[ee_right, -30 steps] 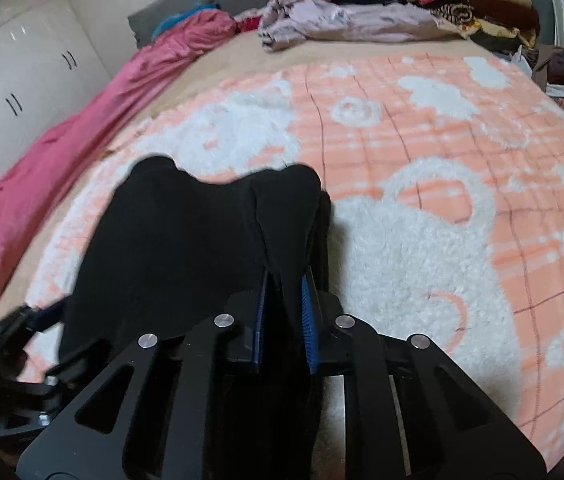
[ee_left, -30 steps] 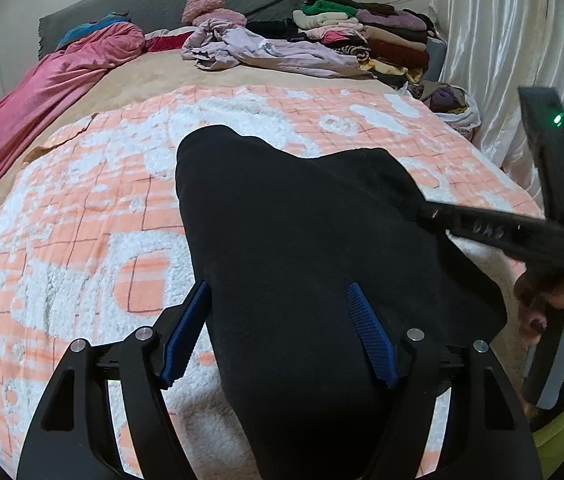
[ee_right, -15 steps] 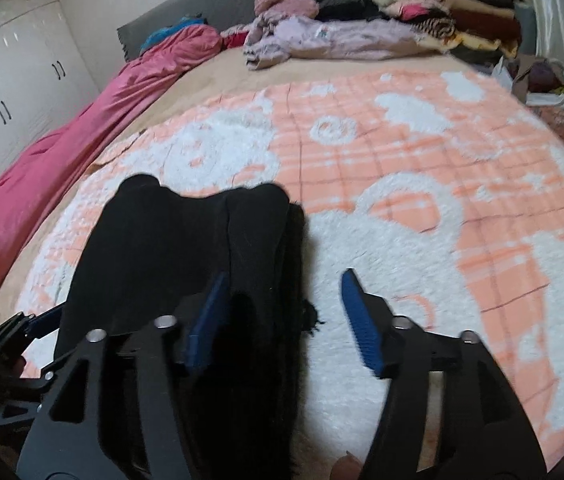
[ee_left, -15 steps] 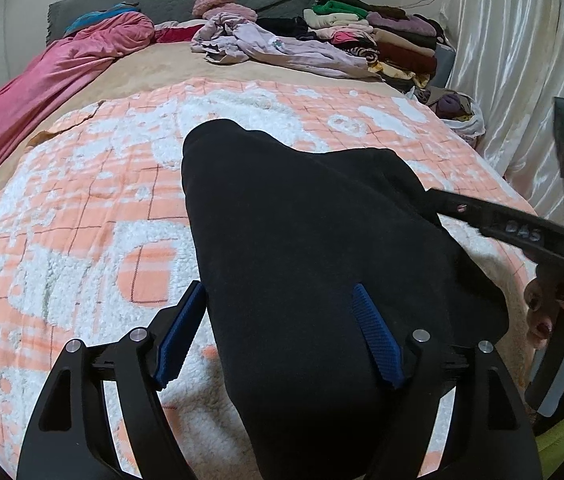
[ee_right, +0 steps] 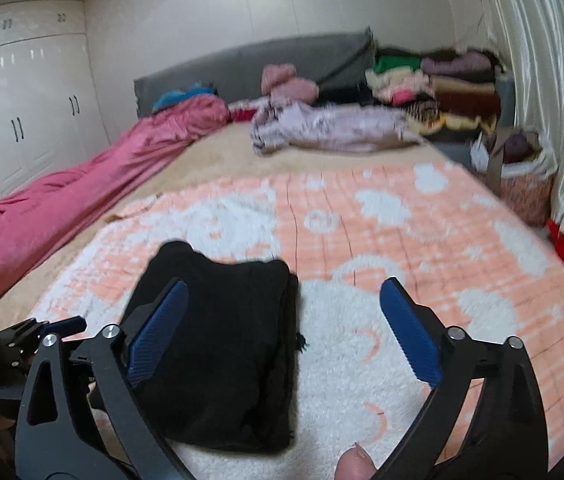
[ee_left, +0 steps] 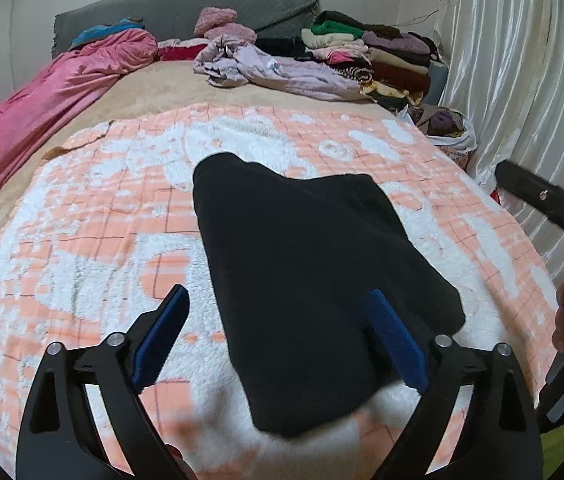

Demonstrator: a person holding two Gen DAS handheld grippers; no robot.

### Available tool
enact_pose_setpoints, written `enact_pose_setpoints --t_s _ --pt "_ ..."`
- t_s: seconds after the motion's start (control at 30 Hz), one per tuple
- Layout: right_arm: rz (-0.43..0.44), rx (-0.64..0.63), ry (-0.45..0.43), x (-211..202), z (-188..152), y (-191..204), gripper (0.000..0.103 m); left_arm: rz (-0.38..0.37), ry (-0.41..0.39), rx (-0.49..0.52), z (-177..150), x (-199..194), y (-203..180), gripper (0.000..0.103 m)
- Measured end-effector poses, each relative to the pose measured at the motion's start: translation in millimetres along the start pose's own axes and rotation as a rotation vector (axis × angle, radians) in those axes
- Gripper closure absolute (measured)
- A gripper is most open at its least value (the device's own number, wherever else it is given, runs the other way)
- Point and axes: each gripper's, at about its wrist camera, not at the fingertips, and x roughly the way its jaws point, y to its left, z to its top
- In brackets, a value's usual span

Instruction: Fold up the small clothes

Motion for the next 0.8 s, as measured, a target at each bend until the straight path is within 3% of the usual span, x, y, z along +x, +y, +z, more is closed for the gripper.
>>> enact_pose_setpoints --t_s 0.2,0.37,0.63,0.8 --pt "-0.006 -0.059 -0.088 -36 -14 22 0.009 0.015 -0.046 -0.003 -11 -32 7 0.005" --pt "-0.019 -0.082 -0.103 -56 -34 32 0.009 0.04 -0.076 0.001 -25 -52 12 0.005" --pt "-0.018 -0.046 -0.049 -75 -72 39 0.009 0.055 -0.108 0.005 -51 -85 22 0.005" --pt "-0.026 -0.018 0.016 -83 -94 46 0.009 0.058 -0.083 0.025 -73 -95 29 0.005"
